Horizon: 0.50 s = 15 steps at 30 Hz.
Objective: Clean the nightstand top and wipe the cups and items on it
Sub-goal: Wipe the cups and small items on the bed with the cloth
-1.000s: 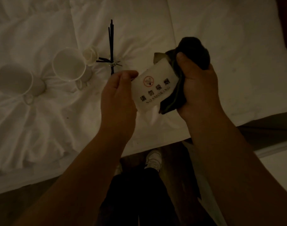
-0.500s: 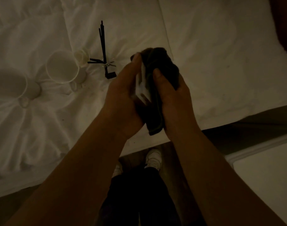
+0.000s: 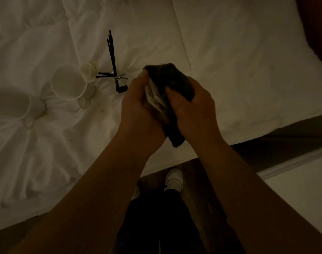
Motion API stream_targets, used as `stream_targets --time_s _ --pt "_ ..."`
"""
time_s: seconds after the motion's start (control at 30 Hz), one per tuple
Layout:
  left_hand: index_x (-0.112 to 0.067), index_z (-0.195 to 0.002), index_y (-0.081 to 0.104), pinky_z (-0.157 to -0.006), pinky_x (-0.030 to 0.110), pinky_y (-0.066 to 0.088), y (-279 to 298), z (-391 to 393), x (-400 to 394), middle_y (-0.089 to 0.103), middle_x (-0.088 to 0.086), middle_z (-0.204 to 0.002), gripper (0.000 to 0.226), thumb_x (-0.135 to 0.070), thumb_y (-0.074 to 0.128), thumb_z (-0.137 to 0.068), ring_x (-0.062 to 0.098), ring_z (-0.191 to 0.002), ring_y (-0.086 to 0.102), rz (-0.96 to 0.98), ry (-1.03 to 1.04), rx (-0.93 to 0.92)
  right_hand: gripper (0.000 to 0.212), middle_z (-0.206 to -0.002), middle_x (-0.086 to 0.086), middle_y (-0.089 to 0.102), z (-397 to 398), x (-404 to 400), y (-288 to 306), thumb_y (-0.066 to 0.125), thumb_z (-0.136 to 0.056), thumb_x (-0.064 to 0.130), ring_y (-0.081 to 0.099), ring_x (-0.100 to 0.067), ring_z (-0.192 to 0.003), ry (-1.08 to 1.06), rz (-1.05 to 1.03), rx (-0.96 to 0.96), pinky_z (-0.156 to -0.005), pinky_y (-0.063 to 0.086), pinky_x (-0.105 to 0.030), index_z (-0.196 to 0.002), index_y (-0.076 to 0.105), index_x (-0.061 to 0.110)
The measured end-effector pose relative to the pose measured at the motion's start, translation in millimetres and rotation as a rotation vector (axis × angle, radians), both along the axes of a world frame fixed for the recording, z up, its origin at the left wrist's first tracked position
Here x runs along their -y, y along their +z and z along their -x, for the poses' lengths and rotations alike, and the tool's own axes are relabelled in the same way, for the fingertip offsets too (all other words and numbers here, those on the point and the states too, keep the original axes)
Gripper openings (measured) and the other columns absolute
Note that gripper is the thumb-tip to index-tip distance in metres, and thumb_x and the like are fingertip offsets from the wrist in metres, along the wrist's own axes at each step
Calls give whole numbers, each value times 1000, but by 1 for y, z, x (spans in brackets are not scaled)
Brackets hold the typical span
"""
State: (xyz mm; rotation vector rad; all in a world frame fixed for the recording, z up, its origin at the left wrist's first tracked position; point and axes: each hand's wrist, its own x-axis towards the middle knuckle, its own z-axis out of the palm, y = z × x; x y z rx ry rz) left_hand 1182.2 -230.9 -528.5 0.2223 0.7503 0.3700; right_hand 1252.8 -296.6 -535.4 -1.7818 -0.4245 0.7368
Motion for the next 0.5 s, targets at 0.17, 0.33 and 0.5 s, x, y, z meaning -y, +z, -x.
stream_targets --time_s 0.17,0.33,0.5 --pt "-12 -115 61 -92 45 50 -8 -10 0 62 14 -121 51 -54 51 -88 31 -110 62 181 183 -56 36 -109 10 66 6 9 -8 64 -88 23 61 0 -100 -75 6 214 -86 48 -12 -123 61 16" --pt "-5 -74 78 -60 29 58 -20 -8 6 73 11 -76 59 -50 44 -93 23 -71 73 187 194 106 48 -133 -15 56 11 8 -8 60 -88 28 55 -26 -116 294 -40 720 -97 46 -31 -131 56 9" --pt "-6 -107 67 -89 39 54 -13 2 2 69 15 -101 42 -38 53 -83 30 -96 67 150 27 207 47 -134 -17 53 -17 15 -12 62 -90 27 56 -32 -115 412 -36 834 -86 52 -46 -134 54 14"
